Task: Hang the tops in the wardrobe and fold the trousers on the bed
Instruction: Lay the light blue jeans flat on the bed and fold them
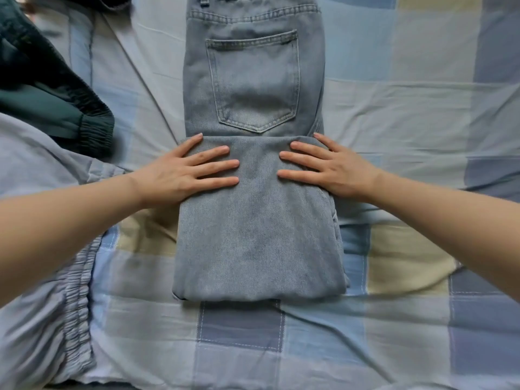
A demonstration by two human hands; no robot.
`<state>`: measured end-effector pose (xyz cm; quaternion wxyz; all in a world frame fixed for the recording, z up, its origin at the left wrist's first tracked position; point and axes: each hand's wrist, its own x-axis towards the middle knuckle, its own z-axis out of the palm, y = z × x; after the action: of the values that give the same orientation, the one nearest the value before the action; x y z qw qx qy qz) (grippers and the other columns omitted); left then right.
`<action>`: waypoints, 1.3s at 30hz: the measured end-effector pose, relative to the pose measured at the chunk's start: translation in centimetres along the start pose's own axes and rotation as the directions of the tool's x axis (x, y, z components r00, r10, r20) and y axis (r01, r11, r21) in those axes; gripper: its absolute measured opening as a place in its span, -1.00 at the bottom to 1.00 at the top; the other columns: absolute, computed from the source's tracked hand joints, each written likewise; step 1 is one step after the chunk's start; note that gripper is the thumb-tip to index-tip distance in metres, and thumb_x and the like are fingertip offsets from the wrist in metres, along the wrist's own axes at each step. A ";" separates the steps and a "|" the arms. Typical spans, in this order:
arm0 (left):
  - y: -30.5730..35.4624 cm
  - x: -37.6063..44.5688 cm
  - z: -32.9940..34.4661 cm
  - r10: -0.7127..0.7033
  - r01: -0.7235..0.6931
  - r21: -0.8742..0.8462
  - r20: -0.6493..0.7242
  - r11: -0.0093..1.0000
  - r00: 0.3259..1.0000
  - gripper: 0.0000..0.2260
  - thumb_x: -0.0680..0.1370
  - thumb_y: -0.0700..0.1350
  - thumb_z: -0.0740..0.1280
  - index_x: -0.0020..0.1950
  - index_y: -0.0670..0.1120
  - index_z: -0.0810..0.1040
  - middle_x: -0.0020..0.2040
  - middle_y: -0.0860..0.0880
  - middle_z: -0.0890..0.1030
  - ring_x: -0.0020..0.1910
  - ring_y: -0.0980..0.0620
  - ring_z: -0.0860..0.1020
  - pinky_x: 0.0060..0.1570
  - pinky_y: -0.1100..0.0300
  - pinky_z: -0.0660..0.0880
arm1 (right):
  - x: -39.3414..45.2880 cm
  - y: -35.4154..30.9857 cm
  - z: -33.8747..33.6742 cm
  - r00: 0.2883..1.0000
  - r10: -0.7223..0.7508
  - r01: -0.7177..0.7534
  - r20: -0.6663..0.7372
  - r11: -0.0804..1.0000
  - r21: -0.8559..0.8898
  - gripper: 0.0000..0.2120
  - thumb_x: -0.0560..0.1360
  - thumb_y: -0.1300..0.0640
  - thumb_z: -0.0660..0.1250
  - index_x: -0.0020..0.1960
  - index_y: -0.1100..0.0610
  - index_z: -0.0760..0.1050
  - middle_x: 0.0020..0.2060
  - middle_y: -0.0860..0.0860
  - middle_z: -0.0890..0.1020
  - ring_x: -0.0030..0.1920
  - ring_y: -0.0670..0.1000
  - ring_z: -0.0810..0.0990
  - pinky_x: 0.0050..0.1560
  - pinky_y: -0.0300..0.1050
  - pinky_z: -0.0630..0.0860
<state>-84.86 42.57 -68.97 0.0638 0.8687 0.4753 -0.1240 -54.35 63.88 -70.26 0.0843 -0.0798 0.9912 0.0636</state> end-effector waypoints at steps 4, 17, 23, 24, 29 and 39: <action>0.9 -0.5 -1.5 0.007 0.000 -0.069 0.103 0.998 0.995 -0.49 0.62 -0.07 -0.05 0.58 0.14 -0.03 0.58 -0.02 0.12 0.56 -0.18 0.04 0.49 -0.26 -0.04 | -1.1 -1.2 -1.9 0.992 0.029 -0.039 0.121 0.996 0.084 -0.49 0.61 0.17 -0.01 0.55 -0.02 0.11 0.51 0.06 0.24 0.50 0.15 0.20 0.45 0.21 0.16; 12.2 -4.7 -5.6 -0.311 0.601 -0.726 0.687 -0.334 0.657 -0.79 0.60 -0.15 0.28 0.12 -0.08 0.68 0.22 -0.06 0.64 0.12 0.00 0.62 0.17 0.11 0.52 | -6.7 -6.5 -9.6 0.797 -0.154 -0.603 0.583 -0.183 0.776 -0.64 0.53 0.19 0.30 0.28 -0.07 0.52 0.30 -0.11 0.52 0.27 -0.21 0.48 0.30 -0.26 0.40; 11.3 -2.0 -4.4 -0.638 0.228 -0.693 0.720 -0.684 0.275 -0.84 0.52 -0.19 0.42 0.06 -0.09 0.52 -0.03 -0.01 0.68 -0.09 0.22 0.65 -0.16 0.37 0.54 | -1.9 -5.7 -8.0 0.457 0.420 -0.502 0.784 -0.606 0.617 -0.66 0.56 -0.12 0.24 0.24 0.05 0.48 0.16 -0.04 0.62 0.16 -0.02 0.59 0.12 -0.10 0.56; 11.4 -2.0 -4.2 -0.693 0.217 -0.728 0.686 -0.651 0.221 -0.78 0.50 -0.17 0.44 0.10 -0.10 0.49 -0.03 0.02 0.66 -0.15 0.29 0.64 -0.18 0.42 0.52 | -0.7 -6.0 -7.7 0.395 0.472 -0.512 0.788 -0.599 0.616 -0.54 0.55 -0.16 0.23 0.31 0.11 0.44 0.23 0.01 0.57 0.23 0.04 0.54 0.25 0.00 0.48; 14.0 -0.4 -4.9 -0.835 0.266 -0.815 0.547 -0.516 0.056 -0.84 0.54 -0.14 0.40 0.08 -0.11 0.50 0.02 -0.02 0.63 0.00 0.03 0.60 0.03 0.17 0.51 | 0.3 -7.7 -6.7 0.247 0.722 -0.589 0.646 -0.417 0.692 -0.69 0.60 -0.07 0.19 0.02 0.19 0.45 -0.10 0.06 0.58 0.02 0.14 0.53 -0.02 -0.09 0.36; 14.6 -0.3 -5.8 -0.933 0.465 -0.838 0.353 -0.286 0.062 -0.34 0.52 -0.13 0.40 0.54 -0.04 0.16 0.49 -0.10 0.28 0.38 0.04 0.31 0.39 0.24 0.17 | -0.7 -9.4 -7.8 0.358 0.864 -0.796 0.354 0.085 0.599 -0.38 0.57 -0.11 0.09 0.56 0.01 0.00 0.36 0.20 0.31 0.30 0.27 0.35 0.29 0.17 0.33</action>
<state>-71.84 35.78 -63.42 0.2595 0.1693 0.8911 0.3316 -53.35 53.68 -63.58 0.0105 0.5294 0.8012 -0.2788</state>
